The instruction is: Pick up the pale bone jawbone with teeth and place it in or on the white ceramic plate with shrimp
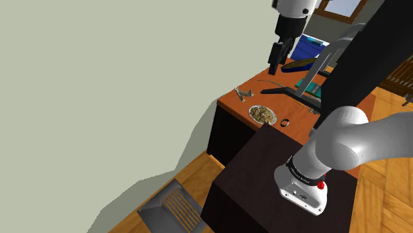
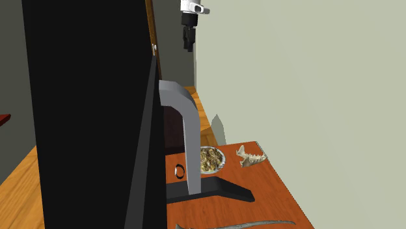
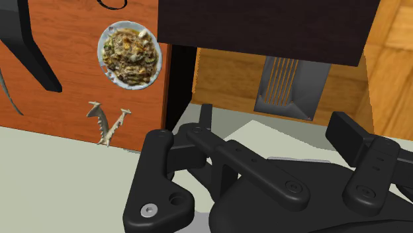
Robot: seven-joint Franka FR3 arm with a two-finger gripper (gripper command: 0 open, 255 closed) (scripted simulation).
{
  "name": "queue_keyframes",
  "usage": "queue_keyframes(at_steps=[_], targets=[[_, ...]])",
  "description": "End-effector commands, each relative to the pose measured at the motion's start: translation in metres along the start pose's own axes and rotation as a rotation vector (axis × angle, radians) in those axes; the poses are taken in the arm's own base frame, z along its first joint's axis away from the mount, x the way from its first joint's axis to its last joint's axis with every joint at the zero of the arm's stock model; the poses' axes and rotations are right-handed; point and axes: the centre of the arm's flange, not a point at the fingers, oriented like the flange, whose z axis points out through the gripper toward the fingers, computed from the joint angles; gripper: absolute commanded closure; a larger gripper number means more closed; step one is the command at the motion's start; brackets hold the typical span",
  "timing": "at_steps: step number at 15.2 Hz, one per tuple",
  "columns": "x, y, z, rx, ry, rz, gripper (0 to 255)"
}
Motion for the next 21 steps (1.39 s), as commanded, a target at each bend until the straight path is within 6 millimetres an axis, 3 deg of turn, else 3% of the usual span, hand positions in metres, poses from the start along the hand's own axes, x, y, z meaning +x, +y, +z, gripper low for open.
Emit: queue_keyframes(at_steps=[1, 21], targets=[[0.0, 0.0, 0.0, 0.0, 0.0, 0.0, 0], [0.093, 0.179, 0.173, 0.037, 0.041, -0.021, 0]])
